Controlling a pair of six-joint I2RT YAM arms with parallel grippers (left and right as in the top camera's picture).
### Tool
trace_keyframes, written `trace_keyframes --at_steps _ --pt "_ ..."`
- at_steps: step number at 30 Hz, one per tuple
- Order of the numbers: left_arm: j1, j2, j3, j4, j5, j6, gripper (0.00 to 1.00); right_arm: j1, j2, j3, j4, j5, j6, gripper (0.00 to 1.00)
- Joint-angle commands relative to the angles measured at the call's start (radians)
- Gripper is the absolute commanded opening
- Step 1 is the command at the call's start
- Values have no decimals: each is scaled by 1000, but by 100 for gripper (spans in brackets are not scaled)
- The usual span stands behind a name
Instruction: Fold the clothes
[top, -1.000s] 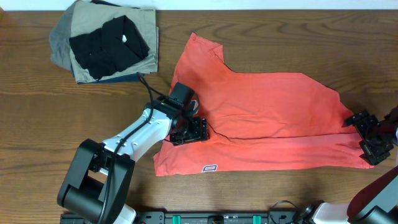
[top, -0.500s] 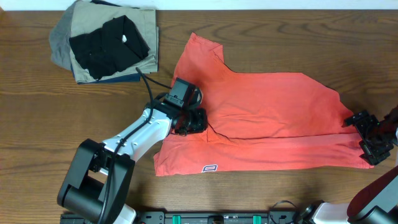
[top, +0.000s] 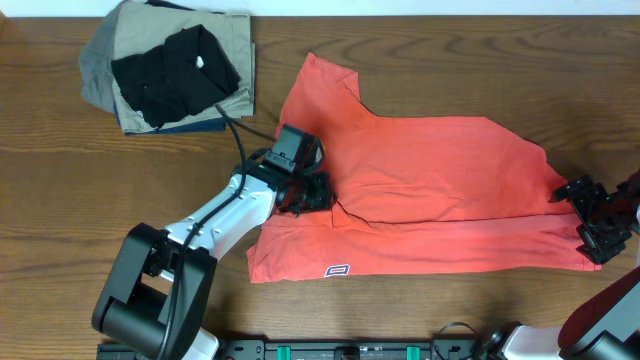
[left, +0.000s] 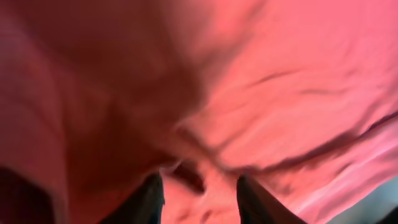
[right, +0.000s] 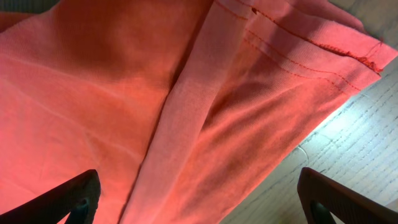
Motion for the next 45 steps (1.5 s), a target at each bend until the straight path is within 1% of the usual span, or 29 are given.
trace_keyframes --at_steps 1,5,11,20,21,22,26,29,30,34,36,39,42,45 --pt "3 -33 27 -61 -14 -11 41 5 -10 6 6 -5 -24 99" --pt "2 -78 28 -117 -14 -20 42 5 -10 6 9 -4 -24 99" --pt "-14 -47 27 -151 -14 -68 45 5 -10 6 9 -5 -24 99" --pt "-32 32 27 -85 -19 -148 48 6 -10 6 7 -5 -24 99" --pt "-32 39 27 -77 -23 -159 54 6 -10 6 7 -5 -24 99" --pt "-32 47 27 -67 -23 -171 58 6 -10 6 7 -5 -24 99" --pt "-31 62 27 -42 -50 -198 59 6 -10 6 8 -5 -24 99" --pt "-31 63 27 -28 -71 -199 59 5 -10 6 8 -5 -24 99" --pt "-31 63 27 -21 -71 -198 56 5 -10 6 8 -5 -24 99" --pt "-31 63 27 9 -83 -198 33 6 -10 6 9 -5 -24 99" --pt "-31 63 27 19 -94 -198 24 6 -10 6 9 -4 -24 99" --pt "-31 63 27 32 -94 -198 19 5 -10 6 9 -4 -24 99" --pt "-31 64 27 33 -95 -187 6 5 -10 6 9 -4 -24 99" --pt "-31 64 27 39 -128 -182 6 5 -10 6 9 -5 -24 99"
